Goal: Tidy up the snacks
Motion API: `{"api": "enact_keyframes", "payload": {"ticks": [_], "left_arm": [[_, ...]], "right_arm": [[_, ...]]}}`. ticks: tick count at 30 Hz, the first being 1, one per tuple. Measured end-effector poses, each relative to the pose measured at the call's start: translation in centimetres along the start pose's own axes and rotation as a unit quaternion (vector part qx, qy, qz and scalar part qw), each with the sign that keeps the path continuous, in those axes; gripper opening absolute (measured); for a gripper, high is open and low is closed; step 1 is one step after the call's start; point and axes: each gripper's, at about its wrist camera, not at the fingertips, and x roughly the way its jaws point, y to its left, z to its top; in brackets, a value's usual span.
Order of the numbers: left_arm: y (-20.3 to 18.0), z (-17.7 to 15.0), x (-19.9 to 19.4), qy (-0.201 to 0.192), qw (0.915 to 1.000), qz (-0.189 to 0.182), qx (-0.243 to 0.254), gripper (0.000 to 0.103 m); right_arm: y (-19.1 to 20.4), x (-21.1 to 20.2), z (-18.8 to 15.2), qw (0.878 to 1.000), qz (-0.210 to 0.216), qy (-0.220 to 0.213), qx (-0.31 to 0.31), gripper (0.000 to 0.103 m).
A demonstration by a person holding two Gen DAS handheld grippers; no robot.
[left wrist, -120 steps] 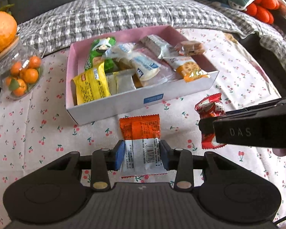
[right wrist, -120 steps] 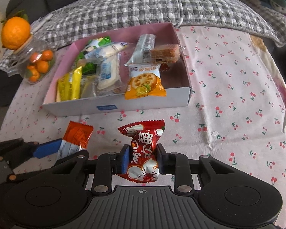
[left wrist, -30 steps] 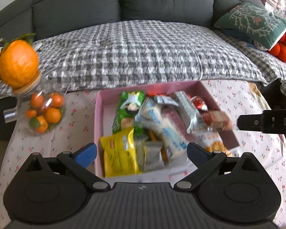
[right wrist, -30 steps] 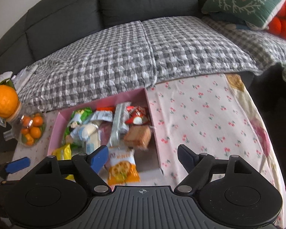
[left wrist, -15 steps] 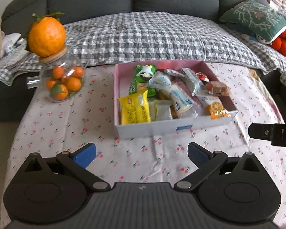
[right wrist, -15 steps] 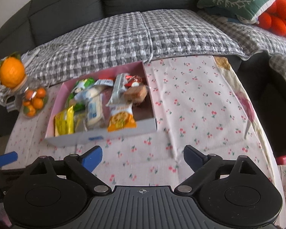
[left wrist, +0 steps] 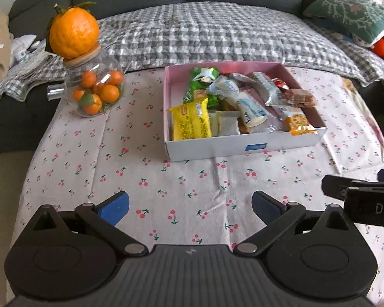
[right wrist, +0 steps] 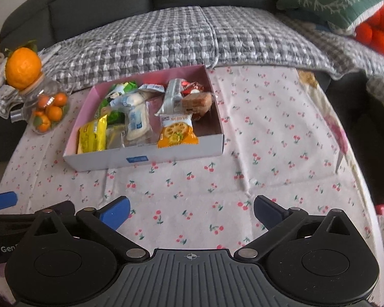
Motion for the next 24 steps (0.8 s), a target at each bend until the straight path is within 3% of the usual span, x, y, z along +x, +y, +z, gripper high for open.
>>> {"api": "enact_keyframes", "payload": {"ticks": [10, 24], "left_arm": [[0.3, -0.4, 0.1, -0.003, 0.9997, 0.022, -0.014, 0.102], [0.4, -0.3, -0.3, -0.016, 0.9993, 0.03, -0.012, 0.102]], "right_arm": [[0.9, -1.0, 0.0, 0.999, -0.005, -0.031, -0.034, 0.103], [1.1, -0.7, -0.1, 0.999, -0.001, -0.023, -0.037, 0.103]]}}
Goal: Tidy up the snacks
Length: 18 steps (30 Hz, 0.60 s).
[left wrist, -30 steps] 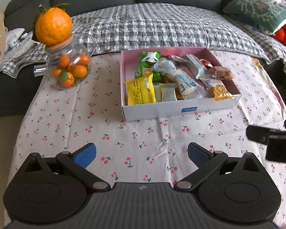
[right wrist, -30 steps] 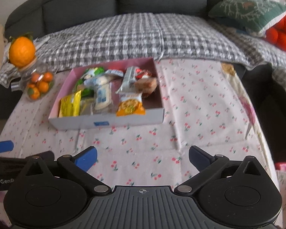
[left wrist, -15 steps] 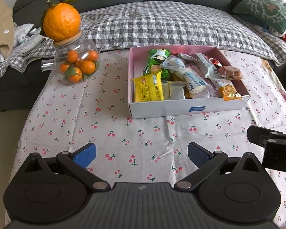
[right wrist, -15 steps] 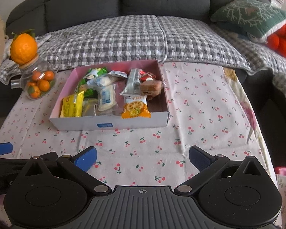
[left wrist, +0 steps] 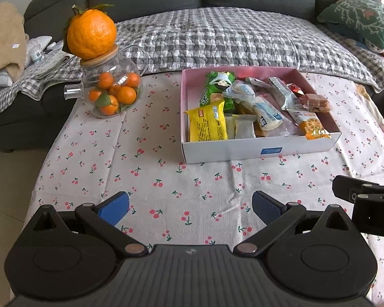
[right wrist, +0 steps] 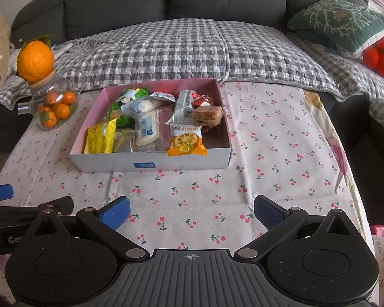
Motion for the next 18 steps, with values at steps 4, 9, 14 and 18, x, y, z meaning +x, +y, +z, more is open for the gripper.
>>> {"api": "enact_keyframes", "payload": {"ticks": [4, 9, 14, 18], "left_arm": [[-0.01, 0.0, -0.1, 0.0, 1.0, 0.0, -0.001, 0.102], [-0.06, 0.02, -0.18, -0.001, 1.0, -0.001, -0.001, 0.102], [-0.12, 0.01, -0.18, -0.001, 1.0, -0.001, -0.001, 0.102], [-0.11, -0.01, -0.17, -0.001, 1.0, -0.001, -0.001, 0.102]], "right_arm": [[-0.11, 0.16, -0.02, 1.0, -0.002, 0.003, 0.001, 0.103], [-0.15, 0.31, -0.02, 1.0, -0.002, 0.006, 0.0, 0.103], [-0.13, 0.35, -0.04, 1.0, -0.001, 0.006, 0.0, 0.103], [-0.13, 0.39, -0.05, 1.0, -0.001, 0.007, 0.001, 0.103]]}}
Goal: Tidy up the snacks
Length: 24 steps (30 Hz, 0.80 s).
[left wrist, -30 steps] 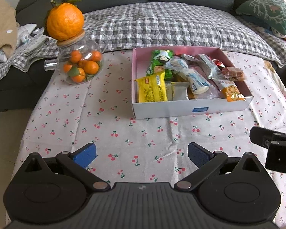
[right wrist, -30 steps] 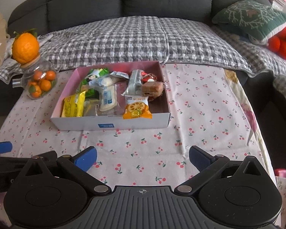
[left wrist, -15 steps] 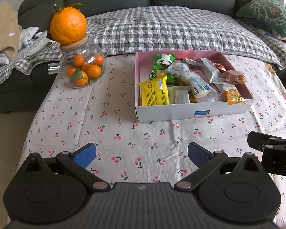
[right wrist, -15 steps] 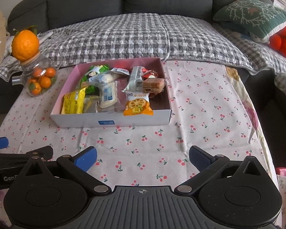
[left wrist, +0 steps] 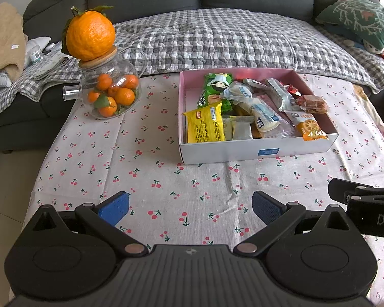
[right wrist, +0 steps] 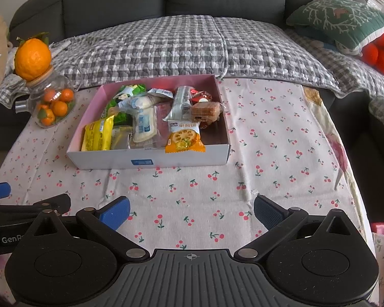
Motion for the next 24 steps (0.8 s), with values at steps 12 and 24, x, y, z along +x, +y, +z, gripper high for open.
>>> {"api": "enact_keyframes", "payload": {"ticks": [12, 24], "left_arm": [[-0.13, -0.03, -0.08, 0.0, 1.0, 0.0, 0.0, 0.102], [-0.15, -0.02, -0.11, 0.0, 1.0, -0.001, 0.0, 0.102]], "right_arm": [[-0.2, 0.12, -0.01, 1.0, 0.002, 0.004, 0.004, 0.103], [-0.25, 0.17, -0.05, 1.0, 0.002, 0.004, 0.005, 0.103]]}}
